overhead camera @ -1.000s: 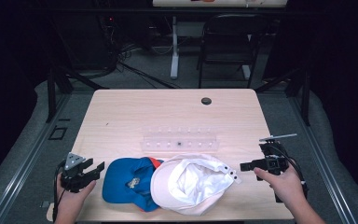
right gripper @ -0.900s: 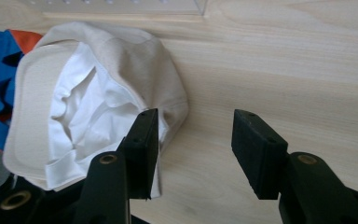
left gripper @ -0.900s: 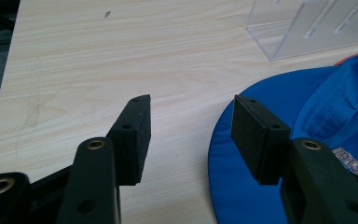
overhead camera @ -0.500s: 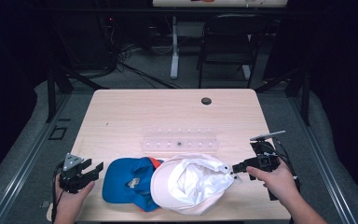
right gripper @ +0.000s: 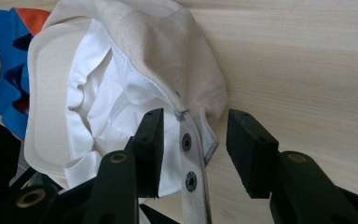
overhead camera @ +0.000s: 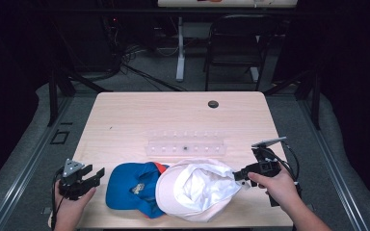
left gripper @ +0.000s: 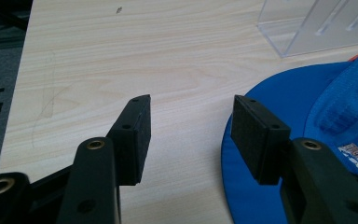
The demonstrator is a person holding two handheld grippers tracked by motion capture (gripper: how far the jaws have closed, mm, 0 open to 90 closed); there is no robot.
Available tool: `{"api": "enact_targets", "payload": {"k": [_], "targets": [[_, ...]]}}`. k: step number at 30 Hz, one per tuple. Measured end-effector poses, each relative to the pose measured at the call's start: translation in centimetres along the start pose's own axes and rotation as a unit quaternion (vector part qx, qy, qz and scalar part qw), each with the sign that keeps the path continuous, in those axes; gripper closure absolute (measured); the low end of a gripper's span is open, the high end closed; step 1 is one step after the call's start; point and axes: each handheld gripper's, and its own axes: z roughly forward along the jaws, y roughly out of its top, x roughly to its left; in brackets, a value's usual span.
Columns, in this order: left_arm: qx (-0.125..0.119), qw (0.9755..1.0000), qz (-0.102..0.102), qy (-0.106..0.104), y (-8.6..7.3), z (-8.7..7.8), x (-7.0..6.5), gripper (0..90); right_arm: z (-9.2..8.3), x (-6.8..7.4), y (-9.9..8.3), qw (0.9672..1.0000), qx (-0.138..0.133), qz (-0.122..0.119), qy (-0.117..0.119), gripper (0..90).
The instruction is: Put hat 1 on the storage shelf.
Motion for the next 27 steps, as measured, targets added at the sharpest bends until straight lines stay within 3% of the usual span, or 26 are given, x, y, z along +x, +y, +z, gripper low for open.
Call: {"api": "enact_targets", "payload": {"k": [7,9,10,13,16,20,27], "targets": [[0.002,1.0000,-0.003,0.003,-0.1,0.0,0.3,48.5,1.1,-0.4,-0.1,0.9999,0.008,0.008,0.013,63.8],[0.002,1.0000,-0.002,0.004,-0.1,0.0,0.3,48.5,1.1,-0.5,0.0,0.9996,0.021,0.000,0.018,65.0],[0.002,1.0000,-0.002,0.004,-0.1,0.0,0.3,48.5,1.2,-0.4,0.0,0.9997,0.015,0.008,0.016,64.9],[0.000,1.0000,-0.004,0.006,-0.1,0.1,0.3,48.4,1.0,-0.3,0.1,0.9994,0.031,-0.003,0.012,65.0],[0.002,1.0000,-0.004,0.004,-0.1,0.0,0.4,48.5,1.1,0.0,0.1,0.9998,0.021,0.002,0.005,67.4],[0.004,1.0000,-0.003,0.005,-0.1,0.0,0.4,48.5,0.9,0.1,0.3,0.9991,0.040,-0.018,-0.001,71.9],[0.004,1.0000,-0.003,0.006,-0.1,0.0,0.4,48.5,0.6,0.5,0.5,0.9995,0.031,-0.005,0.001,77.8]]}}
